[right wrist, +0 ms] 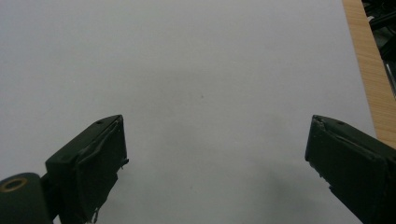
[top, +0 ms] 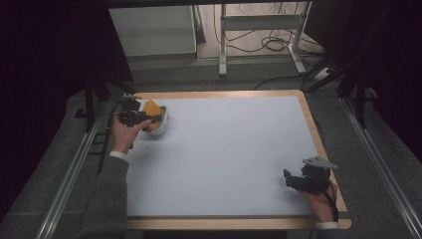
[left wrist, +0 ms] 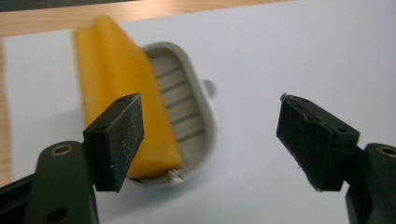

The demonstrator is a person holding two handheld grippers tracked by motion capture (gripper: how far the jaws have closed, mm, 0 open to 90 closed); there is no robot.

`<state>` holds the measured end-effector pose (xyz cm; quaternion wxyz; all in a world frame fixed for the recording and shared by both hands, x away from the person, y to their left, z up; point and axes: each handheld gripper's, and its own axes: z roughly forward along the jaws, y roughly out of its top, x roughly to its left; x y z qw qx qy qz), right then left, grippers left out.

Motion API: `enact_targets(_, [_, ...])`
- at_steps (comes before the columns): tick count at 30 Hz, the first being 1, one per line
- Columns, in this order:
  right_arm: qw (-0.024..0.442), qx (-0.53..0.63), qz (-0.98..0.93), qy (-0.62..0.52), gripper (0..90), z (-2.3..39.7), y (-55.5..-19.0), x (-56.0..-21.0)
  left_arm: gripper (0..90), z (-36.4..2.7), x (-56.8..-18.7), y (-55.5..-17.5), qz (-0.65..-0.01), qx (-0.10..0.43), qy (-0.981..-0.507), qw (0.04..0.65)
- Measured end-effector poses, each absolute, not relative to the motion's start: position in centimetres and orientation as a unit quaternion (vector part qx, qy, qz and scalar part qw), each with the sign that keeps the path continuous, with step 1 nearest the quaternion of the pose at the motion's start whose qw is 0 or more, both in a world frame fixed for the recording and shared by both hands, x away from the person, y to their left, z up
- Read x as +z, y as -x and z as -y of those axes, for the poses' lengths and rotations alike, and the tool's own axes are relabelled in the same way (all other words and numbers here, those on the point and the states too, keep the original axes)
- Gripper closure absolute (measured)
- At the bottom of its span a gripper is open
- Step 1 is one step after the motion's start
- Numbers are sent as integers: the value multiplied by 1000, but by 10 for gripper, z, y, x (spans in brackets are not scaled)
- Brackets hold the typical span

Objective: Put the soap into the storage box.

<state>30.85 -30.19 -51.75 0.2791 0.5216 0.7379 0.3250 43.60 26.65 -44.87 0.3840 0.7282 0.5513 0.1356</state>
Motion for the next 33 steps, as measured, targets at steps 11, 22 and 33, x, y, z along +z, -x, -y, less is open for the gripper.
enact_targets(11, [279,325,-739,-520,54,301,-308,-517,232,-251,-464,-377,-497,128,-753,411])
enact_targets(22, [279,323,-742,-518,54,298,-308,-518,209,-243,-497,-325,-466,92,-782,403])
enact_targets(33, [287,325,-741,-513,54,297,-308,-517,189,-232,-512,-321,-462,72,-790,397])
